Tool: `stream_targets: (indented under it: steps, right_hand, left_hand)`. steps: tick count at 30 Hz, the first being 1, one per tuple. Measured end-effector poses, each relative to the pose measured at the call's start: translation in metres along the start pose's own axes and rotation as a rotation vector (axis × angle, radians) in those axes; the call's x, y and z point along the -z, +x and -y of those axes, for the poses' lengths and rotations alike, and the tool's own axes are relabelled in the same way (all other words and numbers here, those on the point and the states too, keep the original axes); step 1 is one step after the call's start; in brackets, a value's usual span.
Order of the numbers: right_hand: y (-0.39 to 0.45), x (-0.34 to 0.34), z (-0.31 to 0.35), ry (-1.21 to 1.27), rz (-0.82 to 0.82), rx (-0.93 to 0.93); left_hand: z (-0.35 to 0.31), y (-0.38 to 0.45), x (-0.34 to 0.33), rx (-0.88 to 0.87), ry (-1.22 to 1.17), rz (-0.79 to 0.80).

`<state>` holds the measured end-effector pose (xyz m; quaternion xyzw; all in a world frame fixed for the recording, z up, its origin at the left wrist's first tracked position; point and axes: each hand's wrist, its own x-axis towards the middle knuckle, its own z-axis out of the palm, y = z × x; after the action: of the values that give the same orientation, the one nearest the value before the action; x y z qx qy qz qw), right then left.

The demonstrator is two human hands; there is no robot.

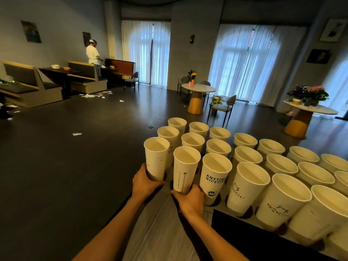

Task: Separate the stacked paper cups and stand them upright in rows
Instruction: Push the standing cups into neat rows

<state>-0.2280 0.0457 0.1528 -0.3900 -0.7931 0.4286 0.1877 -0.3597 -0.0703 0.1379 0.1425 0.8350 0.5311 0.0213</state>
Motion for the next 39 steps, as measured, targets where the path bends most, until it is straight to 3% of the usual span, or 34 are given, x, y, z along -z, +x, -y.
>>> stream_targets:
  steps: [9, 17, 21, 24, 31, 35, 39]
  right_hand:
    - [-0.001, 0.000, -0.004, 0.017, 0.026, 0.018]
    - [-0.010, 0.027, 0.005, 0.003, 0.226, -0.012]
    - [-0.021, 0.068, 0.021, -0.031, 0.358, -0.043]
    - [-0.026, 0.106, 0.037, -0.020, 0.399, 0.005]
    - [-0.008, 0.191, 0.094, -0.163, 0.145, 0.232]
    - [0.030, 0.196, 0.118, -0.182, -0.066, 0.363]
    - [0.070, 0.183, 0.127, -0.273, -0.065, 0.404]
  left_hand:
    - [0.002, -0.002, 0.005, 0.040, -0.006, 0.052]
    - [-0.010, 0.009, 0.035, 0.057, -0.037, 0.226]
    - [-0.049, 0.012, 0.072, -0.007, -0.207, 0.311]
    - [-0.087, 0.012, 0.103, -0.131, -0.296, 0.264]
    - [-0.180, 0.025, 0.104, -0.490, -0.025, 0.169]
    - [-0.193, 0.048, 0.073, -0.510, 0.281, 0.214]
    - [-0.185, 0.061, 0.054, -0.424, 0.404, 0.252]
